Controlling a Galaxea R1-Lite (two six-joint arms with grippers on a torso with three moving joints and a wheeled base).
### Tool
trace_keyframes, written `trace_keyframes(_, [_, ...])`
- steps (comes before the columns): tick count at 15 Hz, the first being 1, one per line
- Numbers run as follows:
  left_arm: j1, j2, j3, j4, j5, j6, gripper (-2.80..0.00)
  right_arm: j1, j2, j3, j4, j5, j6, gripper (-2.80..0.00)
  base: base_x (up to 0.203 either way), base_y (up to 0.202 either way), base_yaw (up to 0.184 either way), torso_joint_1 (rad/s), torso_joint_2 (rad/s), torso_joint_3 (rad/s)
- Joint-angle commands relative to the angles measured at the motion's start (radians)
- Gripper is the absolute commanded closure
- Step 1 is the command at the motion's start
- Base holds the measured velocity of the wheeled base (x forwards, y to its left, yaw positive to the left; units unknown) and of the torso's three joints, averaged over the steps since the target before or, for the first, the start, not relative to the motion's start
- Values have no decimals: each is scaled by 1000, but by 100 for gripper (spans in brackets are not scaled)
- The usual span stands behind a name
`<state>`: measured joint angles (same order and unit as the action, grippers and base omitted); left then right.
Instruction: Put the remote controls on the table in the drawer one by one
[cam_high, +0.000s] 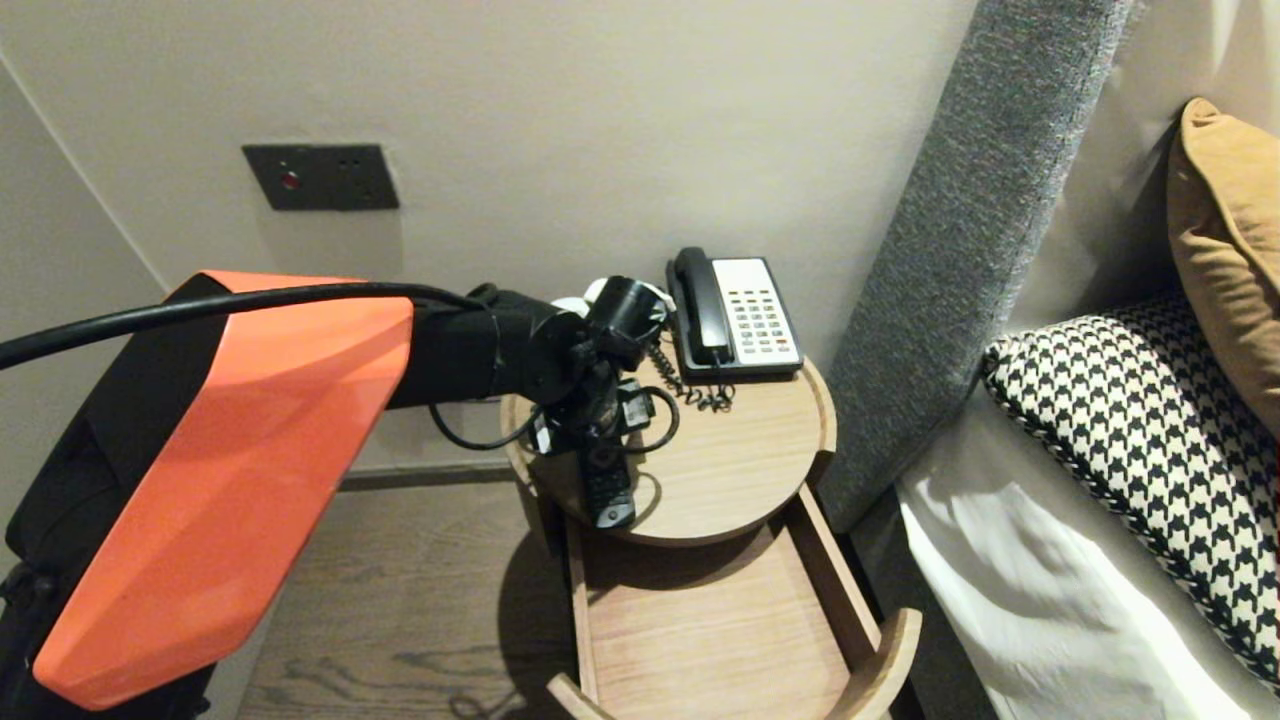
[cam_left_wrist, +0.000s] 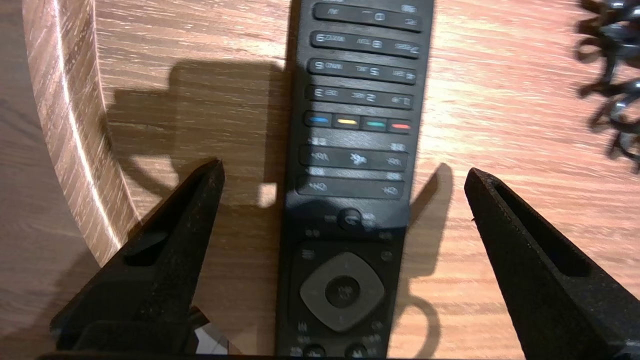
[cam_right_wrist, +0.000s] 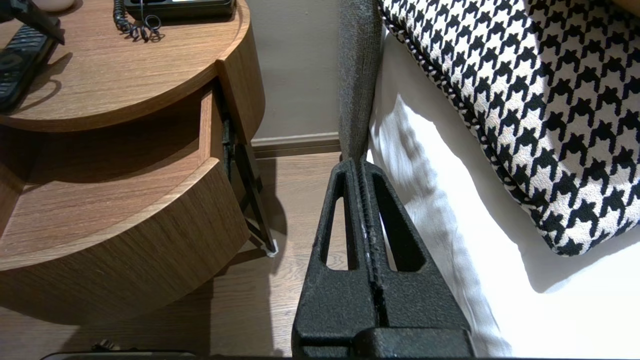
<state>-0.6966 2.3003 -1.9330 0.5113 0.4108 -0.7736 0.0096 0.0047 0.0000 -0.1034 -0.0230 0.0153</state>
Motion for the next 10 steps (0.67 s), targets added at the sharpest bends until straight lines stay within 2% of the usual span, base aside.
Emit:
trace_keyframes(1, [2,8,0,3,2,-4,0,0,1,40,-1,0,0,0,0,0,0,0,0,0])
trace_keyframes(10, [5,28,0,4,2,-3,0,0,1,40,-1,0,0,0,0,0,0,0,0,0])
